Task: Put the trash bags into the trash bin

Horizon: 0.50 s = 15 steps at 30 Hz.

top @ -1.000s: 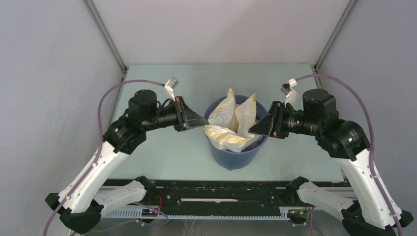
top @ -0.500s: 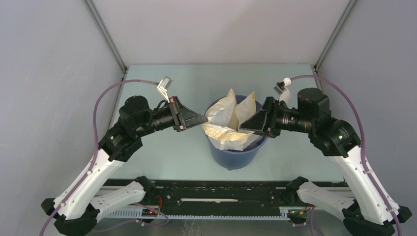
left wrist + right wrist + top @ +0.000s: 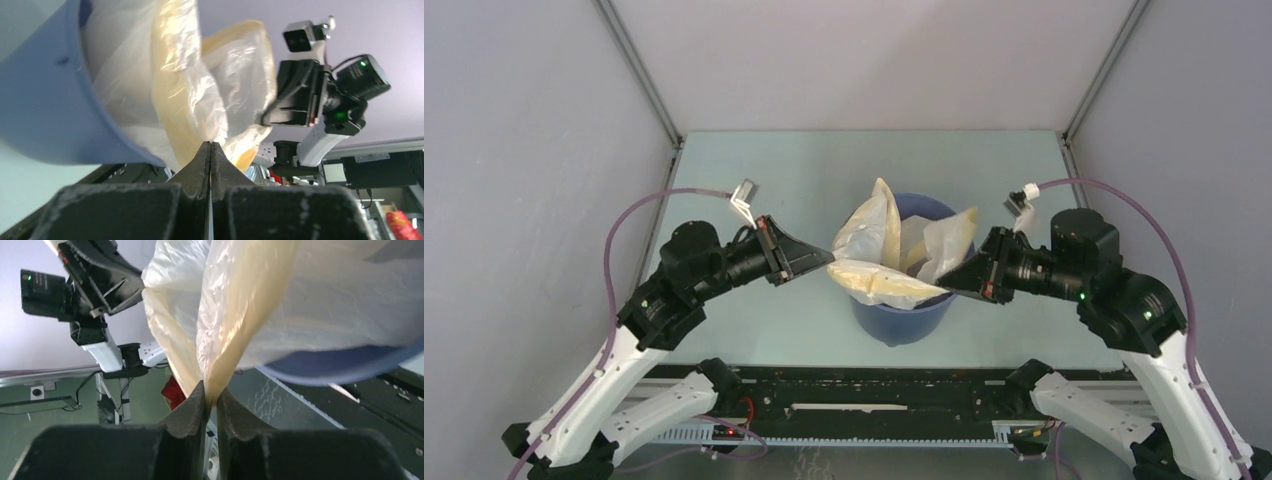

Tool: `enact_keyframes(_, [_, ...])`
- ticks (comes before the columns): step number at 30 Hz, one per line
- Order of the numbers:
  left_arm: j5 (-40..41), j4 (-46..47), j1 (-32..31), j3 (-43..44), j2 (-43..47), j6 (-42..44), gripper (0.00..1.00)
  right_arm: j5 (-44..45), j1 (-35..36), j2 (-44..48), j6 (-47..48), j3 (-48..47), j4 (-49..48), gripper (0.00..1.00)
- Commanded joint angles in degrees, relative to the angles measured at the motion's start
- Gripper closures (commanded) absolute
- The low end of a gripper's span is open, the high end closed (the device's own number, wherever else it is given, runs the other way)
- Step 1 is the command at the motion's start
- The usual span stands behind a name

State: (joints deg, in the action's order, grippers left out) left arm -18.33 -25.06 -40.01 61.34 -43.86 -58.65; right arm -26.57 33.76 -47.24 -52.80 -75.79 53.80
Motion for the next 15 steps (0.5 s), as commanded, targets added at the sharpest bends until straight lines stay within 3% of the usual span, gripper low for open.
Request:
enact_keyframes(1, [1.53, -1.95, -0.33, -6.7, 2.15, -6.33, 1.0, 5.01, 1.91, 3.31, 1.19, -0.07, 8.54, 0.8])
enact_keyframes(4, [1.09, -1.89, -0.46, -9.31, 3.93, -8.31, 1.0, 5.0, 2.32, 6.18, 0.42, 2.6, 8.61, 0.76])
enact_keyframes(7, [1.28, -1.92, -0.5, -10.69, 5.41, -9.52, 1.0, 3.94, 2.63, 9.03, -1.78, 6.68, 6.21, 0.77])
enact_keyframes(11, [2.16, -1.92, -2.0, -11.87, 6.35, -11.18, 1.0, 3.23, 3.55, 11.2, -3.7, 10.27, 3.86, 0.93])
enact_keyframes(15, [5.3, -1.84, -4.38, -11.88, 6.79, -11.84, 1.0, 0.22, 3.57, 11.71, -4.17, 10.66, -0.41, 0.62])
